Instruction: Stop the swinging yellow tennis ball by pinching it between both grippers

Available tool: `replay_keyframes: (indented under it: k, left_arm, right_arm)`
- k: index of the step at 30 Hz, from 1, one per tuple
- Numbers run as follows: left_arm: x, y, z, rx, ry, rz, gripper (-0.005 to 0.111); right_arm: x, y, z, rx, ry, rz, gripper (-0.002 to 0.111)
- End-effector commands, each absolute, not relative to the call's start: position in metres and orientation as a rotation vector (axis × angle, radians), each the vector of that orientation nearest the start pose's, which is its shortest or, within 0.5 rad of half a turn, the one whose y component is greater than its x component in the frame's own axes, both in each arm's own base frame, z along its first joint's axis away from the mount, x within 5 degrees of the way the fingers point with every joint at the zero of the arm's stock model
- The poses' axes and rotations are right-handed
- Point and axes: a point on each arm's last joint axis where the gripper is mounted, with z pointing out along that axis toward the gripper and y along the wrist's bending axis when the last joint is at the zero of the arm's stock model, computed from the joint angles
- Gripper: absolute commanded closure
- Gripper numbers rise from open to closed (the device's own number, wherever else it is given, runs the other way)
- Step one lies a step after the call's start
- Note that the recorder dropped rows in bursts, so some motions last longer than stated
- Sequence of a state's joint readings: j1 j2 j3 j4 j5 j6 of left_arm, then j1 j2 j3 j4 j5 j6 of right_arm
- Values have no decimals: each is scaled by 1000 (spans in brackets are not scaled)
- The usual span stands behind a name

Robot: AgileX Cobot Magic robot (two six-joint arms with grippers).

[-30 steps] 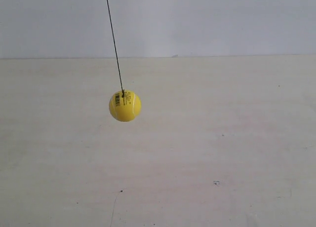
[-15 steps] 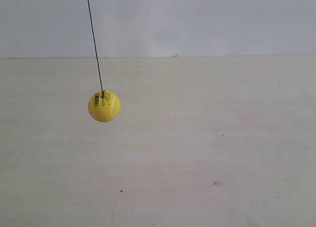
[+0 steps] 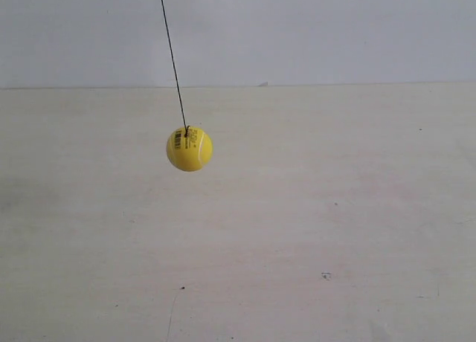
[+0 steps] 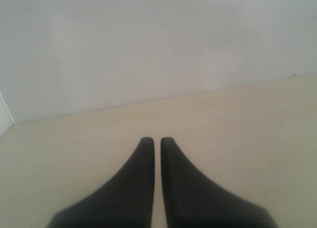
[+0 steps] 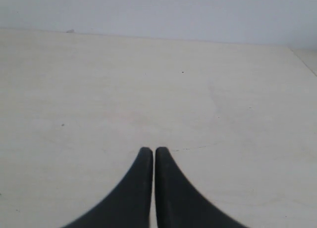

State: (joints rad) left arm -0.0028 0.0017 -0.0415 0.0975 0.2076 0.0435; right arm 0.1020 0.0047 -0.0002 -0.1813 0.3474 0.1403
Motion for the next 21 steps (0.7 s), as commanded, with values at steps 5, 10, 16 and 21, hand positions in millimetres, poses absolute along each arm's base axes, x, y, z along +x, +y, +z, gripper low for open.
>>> replay_keyframes:
  k: [5,10,16,21]
  left_arm:
    - [54,2,186,94,1782,116,102]
    - [54,3,185,88,1792,121,102]
    - [54,3,186,80,1785,128,102]
    - [54,3,186,80,1785,128,102]
  right_arm:
    - [54,0,182,-78,1824,-11,108]
    - [54,0,182,-78,1824,-11,108]
    - [54,0,182,-78,1824,-11,108]
    - [54,0,182,-78,1824,-11,108]
